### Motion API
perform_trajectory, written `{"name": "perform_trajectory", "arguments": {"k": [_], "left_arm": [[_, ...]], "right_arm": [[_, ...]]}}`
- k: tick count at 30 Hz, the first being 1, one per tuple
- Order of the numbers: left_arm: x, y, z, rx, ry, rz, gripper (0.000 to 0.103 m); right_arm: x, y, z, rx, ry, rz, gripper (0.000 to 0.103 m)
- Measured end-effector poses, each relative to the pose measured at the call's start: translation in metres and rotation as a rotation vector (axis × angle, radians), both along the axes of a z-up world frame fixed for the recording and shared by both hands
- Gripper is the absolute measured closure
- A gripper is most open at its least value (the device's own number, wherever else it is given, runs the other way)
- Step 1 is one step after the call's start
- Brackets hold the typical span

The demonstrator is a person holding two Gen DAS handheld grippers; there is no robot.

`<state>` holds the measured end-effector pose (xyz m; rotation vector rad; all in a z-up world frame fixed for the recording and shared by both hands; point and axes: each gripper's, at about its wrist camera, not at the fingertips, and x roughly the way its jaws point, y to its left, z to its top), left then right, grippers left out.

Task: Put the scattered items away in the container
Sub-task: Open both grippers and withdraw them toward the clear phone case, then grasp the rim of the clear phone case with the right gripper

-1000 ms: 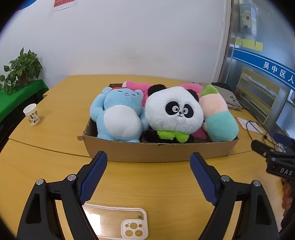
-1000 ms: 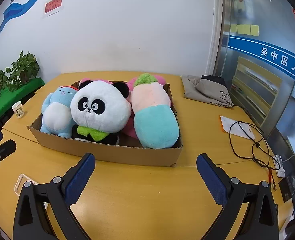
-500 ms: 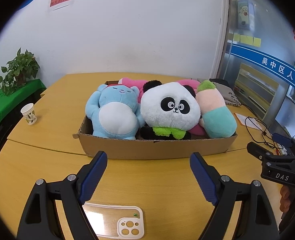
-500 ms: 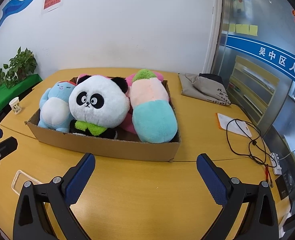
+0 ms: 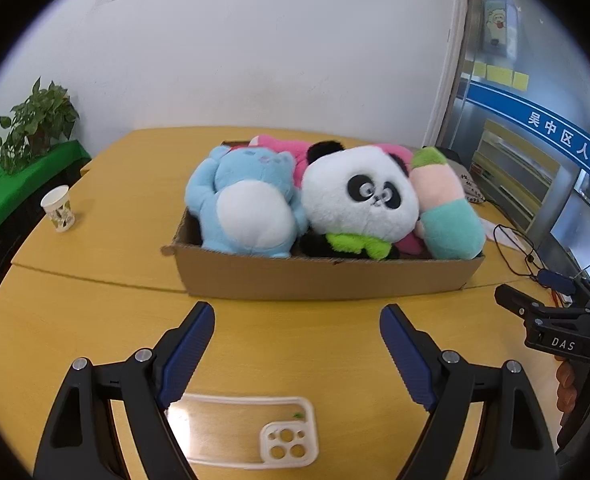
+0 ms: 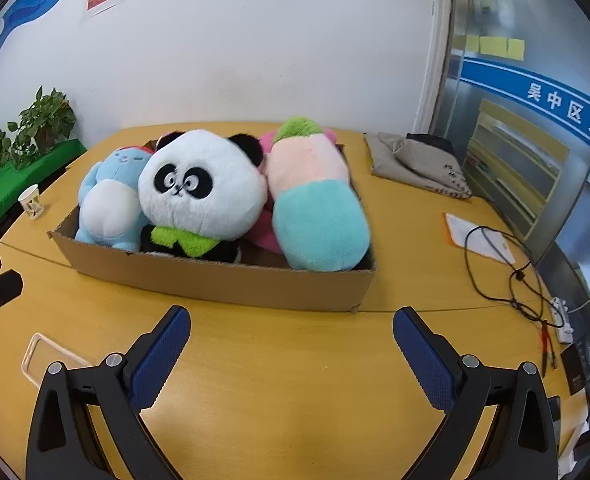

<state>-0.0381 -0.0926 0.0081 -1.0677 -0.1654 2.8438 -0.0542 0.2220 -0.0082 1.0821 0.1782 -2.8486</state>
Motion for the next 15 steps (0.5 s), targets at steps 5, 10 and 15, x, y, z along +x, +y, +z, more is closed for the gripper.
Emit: {"name": "perform_trajectory", "arguments": {"k": [5,10,15], "left_arm": [[0.007,-0.041,-0.028,0.014,-0.089,0.044,0.018],[0.016,-0.079,-0.065,0.005,-0.198,0.118,0.02],[0.018,-0.104,-0.097,0.074,-0.282,0.144,0.024]], "right_arm": [[0.004,-0.033,-0.037,-0.031,-0.121,0.083,0.0],[0.011,-0.09,-0.08,-0.099,-0.254,0.206,0.0],[0.014,-0.139,-0.107,-0.097,-0.298,0.243,0.001]]}}
